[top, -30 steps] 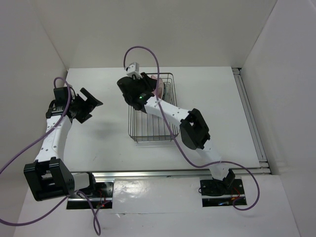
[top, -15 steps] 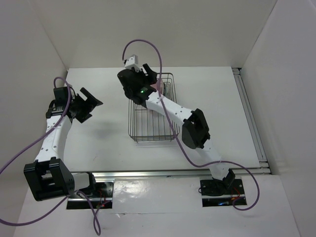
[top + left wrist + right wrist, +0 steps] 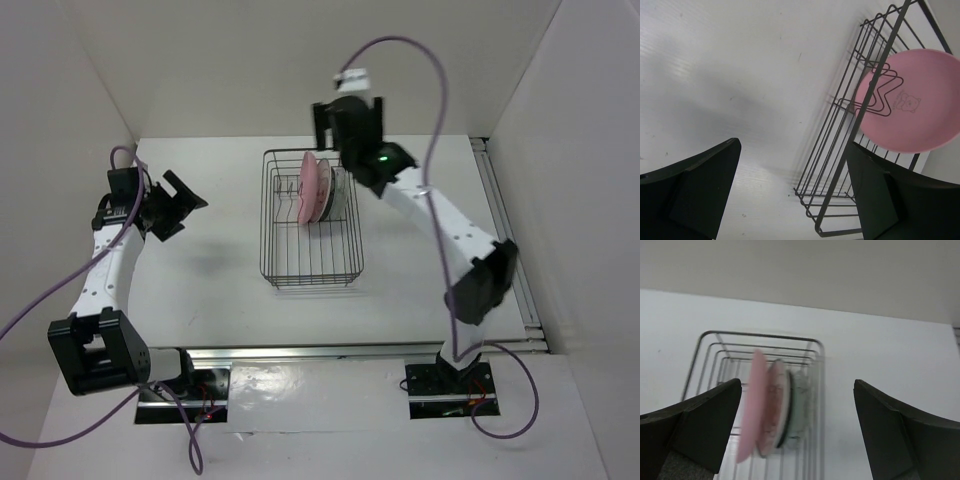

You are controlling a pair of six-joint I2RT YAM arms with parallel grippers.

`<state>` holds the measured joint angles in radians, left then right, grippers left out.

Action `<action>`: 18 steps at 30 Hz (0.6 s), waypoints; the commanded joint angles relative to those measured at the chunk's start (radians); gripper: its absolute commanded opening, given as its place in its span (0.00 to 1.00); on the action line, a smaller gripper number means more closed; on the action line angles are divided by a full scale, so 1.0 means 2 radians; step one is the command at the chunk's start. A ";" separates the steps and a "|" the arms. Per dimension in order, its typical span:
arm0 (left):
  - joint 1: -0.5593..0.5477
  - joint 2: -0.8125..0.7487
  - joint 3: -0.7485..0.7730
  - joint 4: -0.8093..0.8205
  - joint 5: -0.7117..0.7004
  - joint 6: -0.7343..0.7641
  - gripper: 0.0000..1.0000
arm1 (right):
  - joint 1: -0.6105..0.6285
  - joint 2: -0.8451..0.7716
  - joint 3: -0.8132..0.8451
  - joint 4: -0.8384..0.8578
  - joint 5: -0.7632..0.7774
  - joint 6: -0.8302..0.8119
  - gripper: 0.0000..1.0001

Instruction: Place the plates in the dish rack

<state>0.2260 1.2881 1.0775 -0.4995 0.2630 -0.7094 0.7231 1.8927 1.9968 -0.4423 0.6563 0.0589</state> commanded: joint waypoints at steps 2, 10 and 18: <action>0.006 0.013 0.049 0.009 0.004 0.034 1.00 | -0.120 -0.139 -0.106 0.009 -0.105 0.074 1.00; 0.042 0.023 0.058 0.009 0.010 0.034 1.00 | -0.276 -0.326 -0.298 0.001 -0.182 0.126 1.00; 0.092 0.044 0.063 0.015 0.061 0.025 1.00 | -0.317 -0.396 -0.359 -0.014 -0.145 0.146 1.00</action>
<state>0.3943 1.3697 1.1713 -0.4961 0.3161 -0.6594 0.0868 1.1389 1.2995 -0.4644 0.3443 0.3256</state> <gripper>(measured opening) 1.000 0.999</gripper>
